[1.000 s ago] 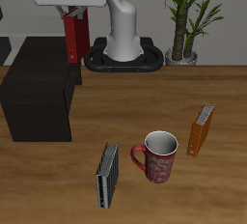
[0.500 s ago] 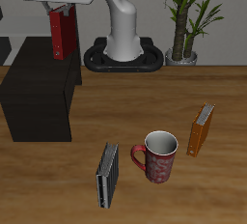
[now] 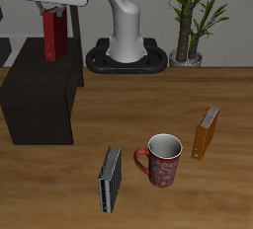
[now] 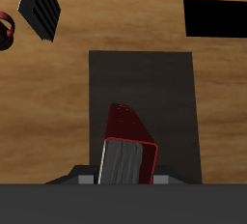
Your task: Place the red book upright on top of the shelf
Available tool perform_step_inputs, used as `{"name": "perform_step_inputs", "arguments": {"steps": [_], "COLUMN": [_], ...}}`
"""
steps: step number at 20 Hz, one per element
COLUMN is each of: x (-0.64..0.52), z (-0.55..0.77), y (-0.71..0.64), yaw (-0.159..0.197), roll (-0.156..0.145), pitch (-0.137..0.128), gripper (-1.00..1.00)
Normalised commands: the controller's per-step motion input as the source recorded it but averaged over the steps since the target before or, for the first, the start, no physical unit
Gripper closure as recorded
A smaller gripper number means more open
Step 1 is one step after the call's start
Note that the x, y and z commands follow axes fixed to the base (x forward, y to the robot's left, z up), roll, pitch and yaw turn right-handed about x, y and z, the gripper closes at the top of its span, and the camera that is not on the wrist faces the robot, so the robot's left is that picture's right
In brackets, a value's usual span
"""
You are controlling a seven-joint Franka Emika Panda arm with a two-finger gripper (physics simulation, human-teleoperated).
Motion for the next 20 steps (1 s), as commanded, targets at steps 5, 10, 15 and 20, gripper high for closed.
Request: {"name": "perform_step_inputs", "arguments": {"steps": [5,10,15,20], "x": [0.04,0.15,0.01,0.0], "z": [-0.07,-0.25,-0.04,0.07], "y": [-0.06,-0.05,0.04,-0.08], "yaw": [-0.01,-0.01,-0.002,-0.018], "roll": [-0.017,-0.024,-0.009,-0.072], "pitch": [0.019,0.05,-0.004,-0.02], "gripper": [1.0,1.0,1.0,-1.0]}}
